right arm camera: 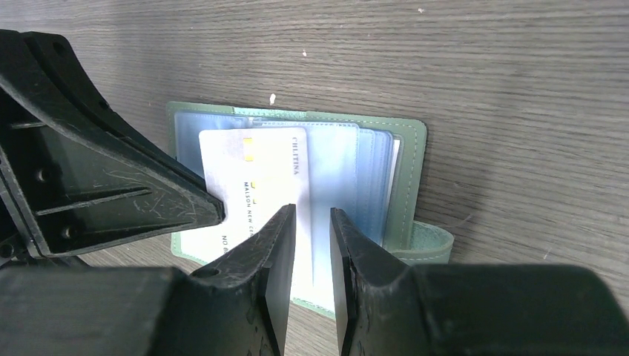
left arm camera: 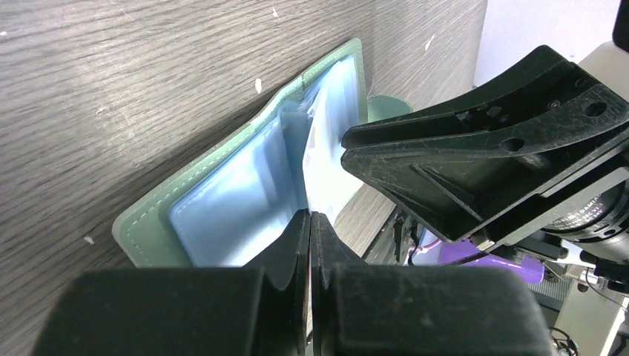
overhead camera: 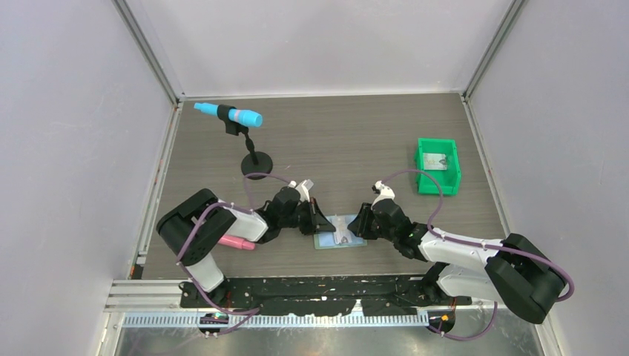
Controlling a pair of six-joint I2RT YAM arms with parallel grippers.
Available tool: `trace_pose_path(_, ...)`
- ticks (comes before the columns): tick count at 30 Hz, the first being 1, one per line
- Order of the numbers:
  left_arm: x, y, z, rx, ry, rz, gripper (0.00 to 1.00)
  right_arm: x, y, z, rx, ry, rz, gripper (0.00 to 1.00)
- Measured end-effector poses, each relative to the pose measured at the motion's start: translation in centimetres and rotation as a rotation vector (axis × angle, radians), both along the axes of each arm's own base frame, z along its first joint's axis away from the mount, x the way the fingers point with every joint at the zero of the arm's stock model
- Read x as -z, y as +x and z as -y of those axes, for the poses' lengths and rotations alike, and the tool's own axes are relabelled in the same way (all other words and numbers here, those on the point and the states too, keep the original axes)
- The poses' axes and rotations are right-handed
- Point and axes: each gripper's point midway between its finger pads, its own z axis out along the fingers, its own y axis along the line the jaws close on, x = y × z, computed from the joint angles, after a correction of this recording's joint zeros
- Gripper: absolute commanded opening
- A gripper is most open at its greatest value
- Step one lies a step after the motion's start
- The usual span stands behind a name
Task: Take the credit cards out of the card holder
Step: Remove the credit card from the card holder.
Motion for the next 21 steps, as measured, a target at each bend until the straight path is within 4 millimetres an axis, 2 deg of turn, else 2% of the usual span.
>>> trace_pose_path(9, -1.0, 0.0, -1.6, -0.025, 0.001, 0.031, 0.00, 0.0, 0.0, 0.1, 0.000, -0.004, -0.002, 0.31)
trace_pose_path(14, -2.5, 0.3, -2.3, -0.045, 0.012, 0.076, 0.00, -0.2, -0.1, 0.4, -0.008, -0.026, -0.009, 0.31)
trace_pose_path(17, -3.4, 0.5, -2.8, -0.059, 0.020, 0.106, 0.00, -1.0, -0.3, 0.4, -0.019, -0.018, 0.002, 0.34)
trace_pose_path(21, -4.5, 0.5, -3.4, -0.072, 0.030, 0.145, 0.00, -3.2, -0.5, -0.6, -0.059, 0.058, 0.047, 0.44)
